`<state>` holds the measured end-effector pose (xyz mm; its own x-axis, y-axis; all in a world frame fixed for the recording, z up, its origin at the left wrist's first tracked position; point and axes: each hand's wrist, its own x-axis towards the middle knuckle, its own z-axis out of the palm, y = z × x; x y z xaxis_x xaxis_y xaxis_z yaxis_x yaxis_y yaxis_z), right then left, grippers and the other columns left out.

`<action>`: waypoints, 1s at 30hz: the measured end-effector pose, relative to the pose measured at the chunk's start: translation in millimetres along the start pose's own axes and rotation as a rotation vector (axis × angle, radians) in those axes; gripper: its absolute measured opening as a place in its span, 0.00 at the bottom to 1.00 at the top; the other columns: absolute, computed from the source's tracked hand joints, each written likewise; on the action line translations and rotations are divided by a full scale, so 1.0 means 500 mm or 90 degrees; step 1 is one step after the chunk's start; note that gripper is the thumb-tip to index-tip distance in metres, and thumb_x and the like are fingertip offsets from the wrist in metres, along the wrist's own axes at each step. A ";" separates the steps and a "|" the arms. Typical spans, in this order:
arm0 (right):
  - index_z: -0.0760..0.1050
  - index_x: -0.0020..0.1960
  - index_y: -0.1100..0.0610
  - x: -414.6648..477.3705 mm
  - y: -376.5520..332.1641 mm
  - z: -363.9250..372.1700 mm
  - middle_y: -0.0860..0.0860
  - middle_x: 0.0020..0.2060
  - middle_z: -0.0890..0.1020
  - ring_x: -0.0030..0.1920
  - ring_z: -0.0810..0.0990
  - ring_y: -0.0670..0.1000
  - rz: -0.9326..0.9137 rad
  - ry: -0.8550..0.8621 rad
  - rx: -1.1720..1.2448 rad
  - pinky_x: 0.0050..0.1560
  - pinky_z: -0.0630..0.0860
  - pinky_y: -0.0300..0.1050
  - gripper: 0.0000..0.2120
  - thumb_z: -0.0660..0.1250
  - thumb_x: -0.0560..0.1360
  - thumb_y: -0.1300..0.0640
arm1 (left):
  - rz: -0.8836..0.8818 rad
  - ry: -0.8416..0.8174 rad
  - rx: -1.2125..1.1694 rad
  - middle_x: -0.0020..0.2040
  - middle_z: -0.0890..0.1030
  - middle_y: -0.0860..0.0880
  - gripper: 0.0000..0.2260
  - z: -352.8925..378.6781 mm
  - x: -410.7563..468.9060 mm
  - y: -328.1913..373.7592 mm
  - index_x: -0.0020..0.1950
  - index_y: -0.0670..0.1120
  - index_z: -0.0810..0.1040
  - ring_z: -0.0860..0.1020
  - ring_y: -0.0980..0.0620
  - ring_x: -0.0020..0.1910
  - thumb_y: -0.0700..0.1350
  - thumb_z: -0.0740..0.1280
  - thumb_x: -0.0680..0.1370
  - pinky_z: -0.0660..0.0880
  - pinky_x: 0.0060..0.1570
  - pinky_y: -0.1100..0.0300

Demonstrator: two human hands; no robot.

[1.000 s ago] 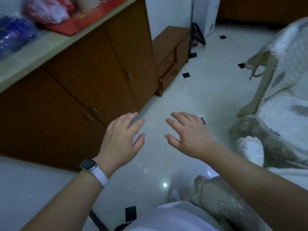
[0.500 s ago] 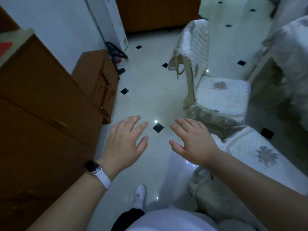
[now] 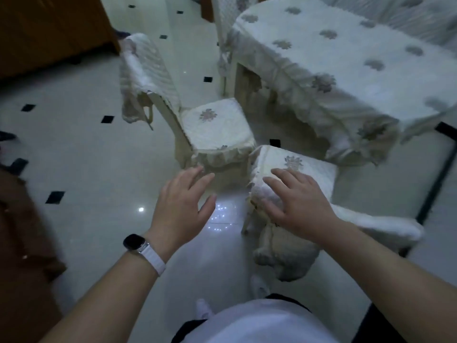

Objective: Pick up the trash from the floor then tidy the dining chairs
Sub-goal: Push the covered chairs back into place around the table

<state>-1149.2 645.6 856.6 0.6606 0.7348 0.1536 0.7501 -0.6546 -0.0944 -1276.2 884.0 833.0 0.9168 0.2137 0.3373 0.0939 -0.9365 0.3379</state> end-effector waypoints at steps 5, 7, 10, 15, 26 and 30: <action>0.79 0.61 0.56 -0.131 0.034 -0.022 0.56 0.62 0.79 0.59 0.77 0.61 0.181 -0.011 -0.033 0.56 0.74 0.56 0.26 0.58 0.74 0.40 | 0.134 -0.055 -0.072 0.65 0.77 0.43 0.19 0.071 0.037 0.061 0.65 0.47 0.79 0.75 0.41 0.63 0.53 0.65 0.78 0.73 0.58 0.45; 0.78 0.63 0.55 -0.182 0.045 -0.035 0.55 0.64 0.78 0.61 0.76 0.60 0.247 -0.024 -0.038 0.59 0.72 0.56 0.26 0.57 0.74 0.40 | 0.187 -0.081 -0.094 0.66 0.77 0.44 0.19 0.090 0.041 0.098 0.65 0.48 0.78 0.75 0.42 0.64 0.54 0.64 0.78 0.73 0.59 0.44; 0.75 0.67 0.52 -0.245 0.062 -0.051 0.53 0.67 0.75 0.66 0.72 0.57 0.330 -0.041 -0.033 0.65 0.67 0.57 0.26 0.57 0.76 0.39 | 0.238 -0.112 -0.104 0.66 0.77 0.44 0.19 0.107 0.051 0.148 0.65 0.48 0.78 0.75 0.42 0.65 0.55 0.62 0.78 0.73 0.59 0.46; 0.73 0.68 0.51 -0.315 0.109 -0.048 0.51 0.69 0.73 0.68 0.70 0.55 0.407 -0.055 -0.040 0.66 0.65 0.54 0.30 0.52 0.75 0.37 | 0.287 -0.132 -0.096 0.65 0.78 0.42 0.20 0.139 0.071 0.213 0.65 0.47 0.79 0.76 0.40 0.63 0.55 0.62 0.77 0.74 0.59 0.45; 0.70 0.71 0.51 -0.357 0.257 -0.014 0.53 0.70 0.72 0.69 0.68 0.55 0.392 -0.047 0.036 0.67 0.65 0.56 0.31 0.52 0.75 0.36 | 0.301 -0.117 -0.053 0.64 0.78 0.42 0.19 0.215 0.093 0.335 0.64 0.45 0.79 0.76 0.40 0.62 0.54 0.64 0.78 0.74 0.56 0.45; 0.75 0.66 0.54 -0.347 0.316 0.011 0.55 0.63 0.77 0.64 0.74 0.58 0.328 -0.035 0.049 0.62 0.70 0.56 0.29 0.55 0.73 0.38 | 0.254 -0.144 -0.014 0.63 0.78 0.43 0.20 0.242 0.091 0.358 0.64 0.46 0.79 0.76 0.41 0.62 0.56 0.63 0.78 0.74 0.57 0.45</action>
<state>-1145.2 415.5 809.3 0.9439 0.3299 0.0170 0.3256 -0.9204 -0.2163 -1170.5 692.4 802.4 0.9415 -0.2313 0.2451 -0.2900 -0.9265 0.2396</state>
